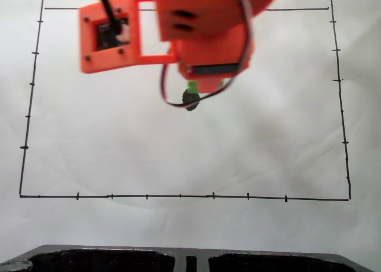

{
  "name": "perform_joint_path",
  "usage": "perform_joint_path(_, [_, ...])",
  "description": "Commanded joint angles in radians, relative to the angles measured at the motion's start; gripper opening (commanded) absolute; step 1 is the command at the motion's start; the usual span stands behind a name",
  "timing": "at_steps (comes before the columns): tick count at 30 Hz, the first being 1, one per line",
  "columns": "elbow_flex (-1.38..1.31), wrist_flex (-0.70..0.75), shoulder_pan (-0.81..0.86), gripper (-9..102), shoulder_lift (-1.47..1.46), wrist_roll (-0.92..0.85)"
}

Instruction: Grasp the colored block, Place it on the black dot, and then return the arm to the default position.

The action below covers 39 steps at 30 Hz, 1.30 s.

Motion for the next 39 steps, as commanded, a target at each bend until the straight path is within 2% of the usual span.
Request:
perform_joint_path(1, [-0.040, -0.014, 0.043, 12, 0.046, -0.067])
perform_joint_path(6, [-0.032, -0.032, 0.067, 12, 0.035, -0.115])
perform_joint_path(33, [-0.003, -0.181, 0.054, 12, -0.143, -0.140])
perform_joint_path(39, [-0.002, -0.163, 0.052, 19, -0.140, -0.161])
